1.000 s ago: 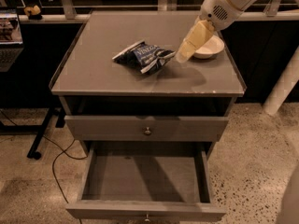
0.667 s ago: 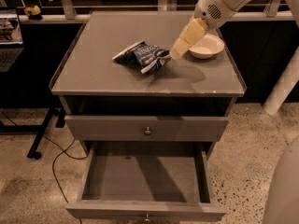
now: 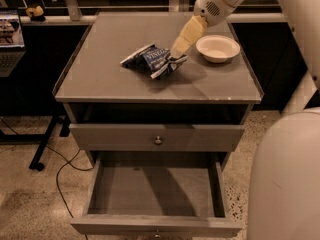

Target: Place blue chip bag into middle drawer

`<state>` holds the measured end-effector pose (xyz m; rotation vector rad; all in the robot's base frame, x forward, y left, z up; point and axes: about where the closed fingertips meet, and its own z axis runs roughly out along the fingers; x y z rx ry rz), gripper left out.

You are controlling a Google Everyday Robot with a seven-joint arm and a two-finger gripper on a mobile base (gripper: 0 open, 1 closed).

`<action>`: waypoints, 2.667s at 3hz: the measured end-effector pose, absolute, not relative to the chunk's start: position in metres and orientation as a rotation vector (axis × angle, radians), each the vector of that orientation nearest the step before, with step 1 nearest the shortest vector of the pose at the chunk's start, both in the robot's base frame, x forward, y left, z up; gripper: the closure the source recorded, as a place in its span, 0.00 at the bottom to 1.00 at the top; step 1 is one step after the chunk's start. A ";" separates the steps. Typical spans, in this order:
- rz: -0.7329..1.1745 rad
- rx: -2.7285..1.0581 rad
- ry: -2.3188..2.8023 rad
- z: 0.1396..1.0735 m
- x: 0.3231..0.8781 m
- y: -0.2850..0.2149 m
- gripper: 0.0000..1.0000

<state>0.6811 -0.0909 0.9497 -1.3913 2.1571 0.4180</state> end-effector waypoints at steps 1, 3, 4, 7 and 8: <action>0.419 -1.404 2.172 0.941 0.692 -0.084 0.00; 0.433 -1.387 2.252 0.910 0.696 -0.093 0.00; 0.465 -1.397 2.286 0.888 0.690 -0.100 0.00; 0.504 -1.440 2.268 0.872 0.702 -0.074 0.00; 0.533 -1.491 2.246 0.866 0.708 -0.055 0.00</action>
Offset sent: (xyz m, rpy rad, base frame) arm 0.0146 -0.0048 -0.0376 -0.0711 0.0864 -0.0135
